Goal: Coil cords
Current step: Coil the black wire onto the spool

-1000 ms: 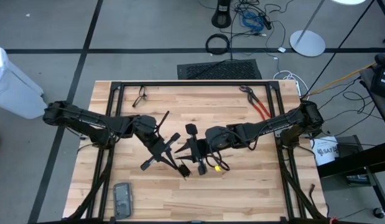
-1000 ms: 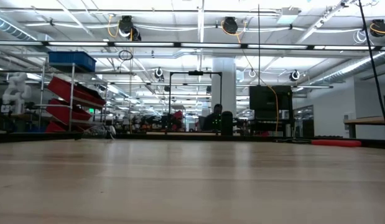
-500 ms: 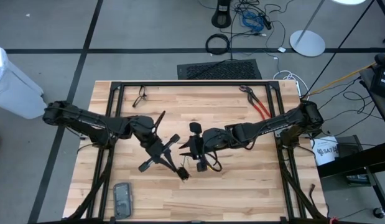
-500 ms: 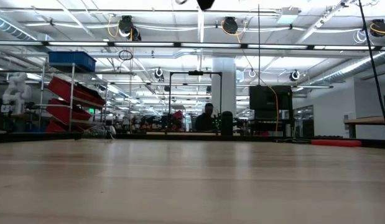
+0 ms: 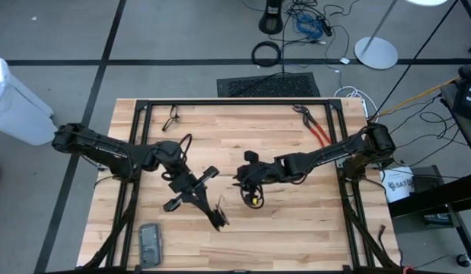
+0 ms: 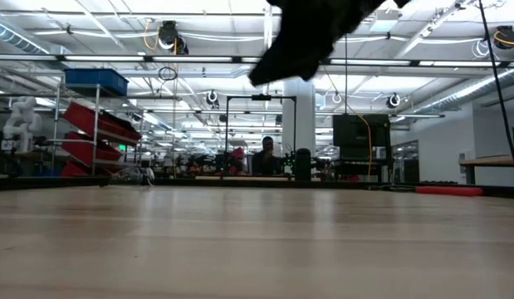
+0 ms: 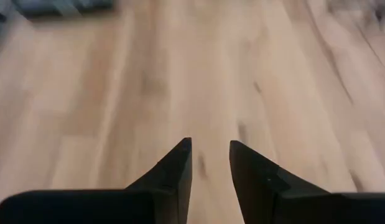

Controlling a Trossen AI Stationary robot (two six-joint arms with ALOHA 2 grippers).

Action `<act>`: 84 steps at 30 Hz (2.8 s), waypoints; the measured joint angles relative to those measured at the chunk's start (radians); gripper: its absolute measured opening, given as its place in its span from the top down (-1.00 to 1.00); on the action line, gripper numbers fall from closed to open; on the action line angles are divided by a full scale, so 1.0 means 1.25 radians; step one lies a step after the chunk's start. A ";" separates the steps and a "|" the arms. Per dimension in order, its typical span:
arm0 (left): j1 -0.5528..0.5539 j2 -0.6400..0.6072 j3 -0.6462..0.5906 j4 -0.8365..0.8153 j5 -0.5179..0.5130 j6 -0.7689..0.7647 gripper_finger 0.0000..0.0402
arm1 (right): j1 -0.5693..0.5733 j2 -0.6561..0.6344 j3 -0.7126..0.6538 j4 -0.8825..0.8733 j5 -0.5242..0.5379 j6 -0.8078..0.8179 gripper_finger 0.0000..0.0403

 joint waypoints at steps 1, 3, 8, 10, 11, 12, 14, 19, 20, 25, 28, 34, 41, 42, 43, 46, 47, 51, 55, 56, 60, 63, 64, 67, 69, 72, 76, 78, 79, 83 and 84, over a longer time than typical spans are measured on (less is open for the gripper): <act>-0.001 0.000 0.000 0.004 0.000 0.000 0.99 | 0.003 -0.005 -0.004 -0.033 0.019 0.014 0.52; -0.001 0.000 0.000 0.019 0.000 -0.001 0.99 | 0.008 -0.019 -0.013 -0.099 0.054 0.051 0.52; -0.001 0.000 0.000 0.062 -0.033 -0.036 0.99 | 0.061 -0.058 -0.042 -0.199 0.099 0.161 0.52; 0.001 0.000 0.000 0.065 -0.051 -0.040 0.99 | 0.104 -0.073 -0.047 -0.195 0.139 0.204 0.52; 0.003 0.000 0.000 0.063 -0.063 -0.041 0.99 | 0.127 -0.079 -0.048 -0.191 0.172 0.224 0.52; 0.003 0.000 0.000 0.061 -0.074 -0.042 0.99 | 0.153 -0.085 -0.048 -0.180 0.211 0.240 0.52; 0.003 0.000 0.000 0.061 -0.104 -0.042 0.99 | 0.205 -0.095 -0.048 -0.148 0.300 0.261 0.52; 0.007 0.000 0.000 0.061 -0.131 -0.042 0.99 | 0.327 -0.110 -0.048 -0.036 0.526 0.266 0.52; 0.010 0.000 0.000 0.063 -0.132 -0.042 0.99 | 0.343 -0.110 -0.048 -0.019 0.552 0.260 0.52; 0.023 0.000 0.000 0.060 -0.152 -0.044 0.99 | 0.396 -0.104 -0.048 -0.003 0.636 0.258 0.52; 0.033 0.000 0.000 0.060 -0.163 -0.046 0.99 | 0.401 -0.074 -0.048 0.007 0.691 0.259 0.52; 0.051 0.000 0.000 0.055 -0.189 -0.064 0.99 | 0.378 0.044 -0.048 0.103 0.774 0.237 0.50; 0.056 0.000 0.000 0.053 -0.192 -0.064 0.99 | 0.334 0.167 -0.048 0.282 0.858 0.240 0.35; 0.056 0.000 0.000 0.052 -0.192 -0.064 0.99 | 0.327 0.182 -0.048 0.303 0.859 0.240 0.34; 0.056 0.000 0.000 0.052 -0.193 -0.064 0.99 | 0.321 0.196 -0.048 0.329 0.863 0.240 0.33; 0.056 0.000 0.000 0.050 -0.193 -0.064 0.99 | 0.299 0.239 -0.048 0.418 0.863 0.239 0.32; 0.056 0.000 0.000 0.050 -0.193 -0.064 0.99 | 0.293 0.253 -0.048 0.452 0.861 0.228 0.32; 0.056 0.000 0.000 0.050 -0.192 -0.065 0.99 | 0.282 0.299 -0.048 0.568 0.857 0.174 0.34; 0.056 0.000 0.000 0.044 -0.193 -0.065 0.99 | 0.280 0.316 -0.048 0.628 0.846 0.163 0.35; 0.056 0.000 0.000 0.042 -0.193 -0.065 0.99 | 0.280 0.316 -0.048 0.631 0.832 0.159 0.35; 0.056 0.000 0.000 0.031 -0.193 -0.065 0.99 | 0.287 0.316 -0.048 0.648 0.821 0.117 0.35; 0.056 0.000 0.000 0.030 -0.193 -0.065 0.99 | 0.297 0.316 -0.048 0.657 0.846 0.096 0.35; 0.056 0.000 0.000 0.030 -0.193 -0.065 0.99 | 0.301 0.316 -0.048 0.663 0.853 0.095 0.35; 0.056 0.000 0.000 0.030 -0.193 -0.065 0.99 | 0.308 0.316 -0.048 0.686 0.855 0.095 0.35; 0.056 0.000 0.000 0.031 -0.193 -0.065 0.99 | 0.311 0.316 -0.048 0.698 0.856 0.089 0.35; 0.056 0.000 0.000 0.031 -0.193 -0.065 0.99 | 0.311 0.316 -0.048 0.694 0.854 0.091 0.35; 0.056 0.000 0.000 0.032 -0.193 -0.065 0.99 | 0.306 0.316 -0.048 0.663 0.811 0.116 0.35; 0.056 -0.004 0.000 0.031 -0.193 -0.065 0.99 | 0.299 0.316 -0.048 0.655 0.788 0.129 0.35; 0.056 -0.005 0.000 0.033 -0.193 -0.065 0.99 | 0.297 0.316 -0.047 0.641 0.771 0.142 0.35; 0.056 -0.015 0.000 0.033 -0.193 -0.073 0.99 | 0.284 0.316 -0.047 0.509 0.727 0.262 0.35; 0.056 -0.017 0.000 0.034 -0.193 -0.078 0.99 | 0.282 0.316 -0.047 0.465 0.728 0.307 0.35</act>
